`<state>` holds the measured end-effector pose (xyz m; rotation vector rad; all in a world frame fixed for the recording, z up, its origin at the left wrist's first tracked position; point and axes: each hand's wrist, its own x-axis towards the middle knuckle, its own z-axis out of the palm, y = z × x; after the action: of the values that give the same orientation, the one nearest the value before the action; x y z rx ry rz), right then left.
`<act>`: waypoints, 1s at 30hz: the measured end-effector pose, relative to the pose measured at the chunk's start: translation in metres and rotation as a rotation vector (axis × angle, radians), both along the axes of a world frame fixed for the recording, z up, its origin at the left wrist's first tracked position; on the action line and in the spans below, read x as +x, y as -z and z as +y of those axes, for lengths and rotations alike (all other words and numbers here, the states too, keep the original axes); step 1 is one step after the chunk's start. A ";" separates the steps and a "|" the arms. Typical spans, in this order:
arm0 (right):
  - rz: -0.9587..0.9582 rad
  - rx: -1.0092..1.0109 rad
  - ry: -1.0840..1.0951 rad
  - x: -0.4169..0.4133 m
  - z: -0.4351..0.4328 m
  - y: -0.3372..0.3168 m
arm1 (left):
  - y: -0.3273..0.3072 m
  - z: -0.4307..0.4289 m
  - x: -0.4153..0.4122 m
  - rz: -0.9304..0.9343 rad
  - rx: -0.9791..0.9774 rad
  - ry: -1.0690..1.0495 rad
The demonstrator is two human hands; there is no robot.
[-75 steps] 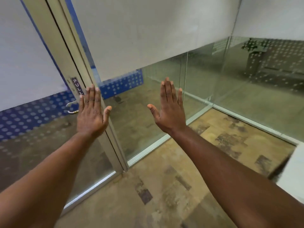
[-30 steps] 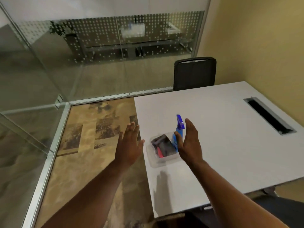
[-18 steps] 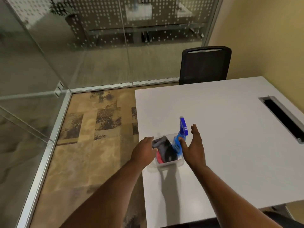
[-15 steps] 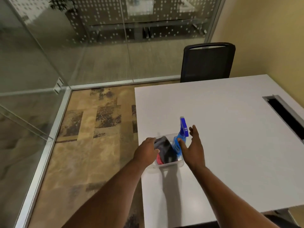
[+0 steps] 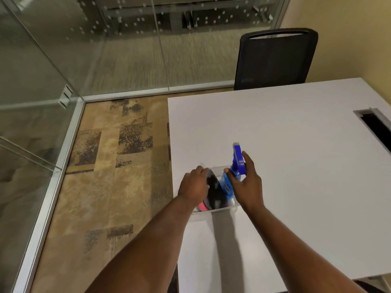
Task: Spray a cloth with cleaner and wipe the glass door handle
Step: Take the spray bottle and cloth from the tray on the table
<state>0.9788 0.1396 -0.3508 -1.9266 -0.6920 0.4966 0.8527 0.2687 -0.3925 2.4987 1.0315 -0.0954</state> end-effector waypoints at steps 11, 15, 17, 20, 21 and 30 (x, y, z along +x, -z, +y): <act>-0.028 0.083 -0.115 0.013 0.015 0.006 | 0.003 0.006 0.020 0.044 0.193 0.099; -0.072 0.069 -0.136 0.013 0.019 0.004 | 0.002 0.002 0.015 0.039 0.222 0.233; -0.066 0.087 -0.133 0.014 0.020 0.004 | 0.004 0.003 0.017 0.056 0.268 0.307; -0.027 0.084 -0.106 0.013 0.019 0.002 | 0.003 0.002 0.018 0.093 0.349 0.337; -0.002 0.088 -0.089 0.013 0.018 0.002 | 0.003 0.001 0.018 0.117 0.385 0.378; 0.041 0.156 -0.046 0.005 0.010 -0.023 | -0.041 0.017 -0.014 0.012 -0.171 0.161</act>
<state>0.9842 0.1491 -0.3280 -1.7537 -0.7287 0.4949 0.8391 0.2854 -0.3512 2.4231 0.7906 -0.2373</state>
